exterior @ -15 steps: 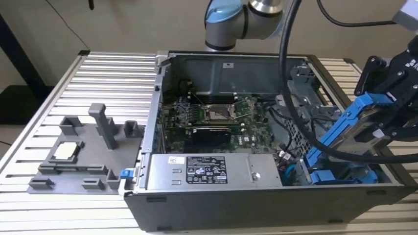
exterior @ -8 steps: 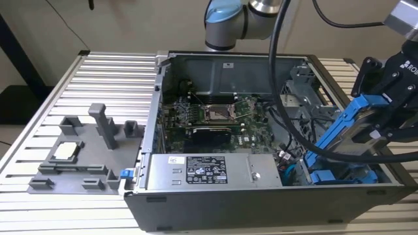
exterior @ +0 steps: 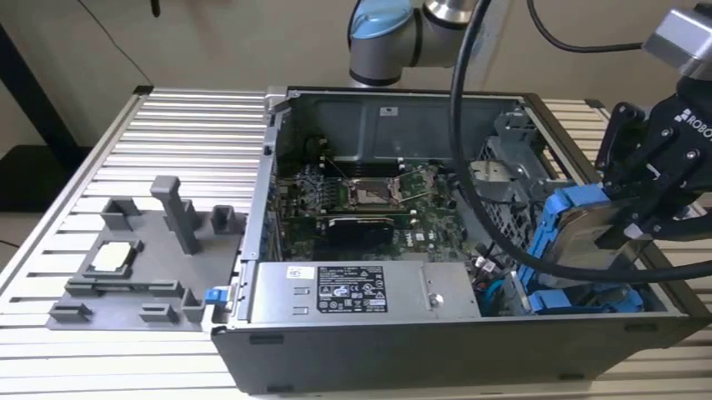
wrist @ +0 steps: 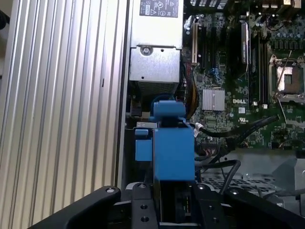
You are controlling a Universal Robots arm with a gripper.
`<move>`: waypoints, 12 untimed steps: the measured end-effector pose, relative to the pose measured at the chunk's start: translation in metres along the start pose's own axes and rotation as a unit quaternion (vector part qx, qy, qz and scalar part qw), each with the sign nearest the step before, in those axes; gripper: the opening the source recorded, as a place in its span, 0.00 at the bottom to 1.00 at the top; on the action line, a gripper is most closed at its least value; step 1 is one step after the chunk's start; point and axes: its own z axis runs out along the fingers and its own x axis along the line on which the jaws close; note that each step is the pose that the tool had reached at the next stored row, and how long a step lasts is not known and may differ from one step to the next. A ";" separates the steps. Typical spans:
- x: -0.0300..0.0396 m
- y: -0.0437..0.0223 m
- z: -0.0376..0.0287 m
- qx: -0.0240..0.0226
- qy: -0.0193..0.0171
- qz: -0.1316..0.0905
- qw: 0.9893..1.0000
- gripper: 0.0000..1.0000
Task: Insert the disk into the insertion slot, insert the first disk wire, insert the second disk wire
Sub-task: 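Insert the disk into the insertion slot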
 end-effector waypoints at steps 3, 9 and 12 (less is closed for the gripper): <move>0.0000 0.0013 -0.0070 -0.003 0.000 0.000 1.000 0.33; -0.0001 0.0019 -0.0108 -0.005 0.000 0.000 1.000 0.33; 0.0000 0.0018 -0.0108 -0.005 0.000 0.000 1.000 0.33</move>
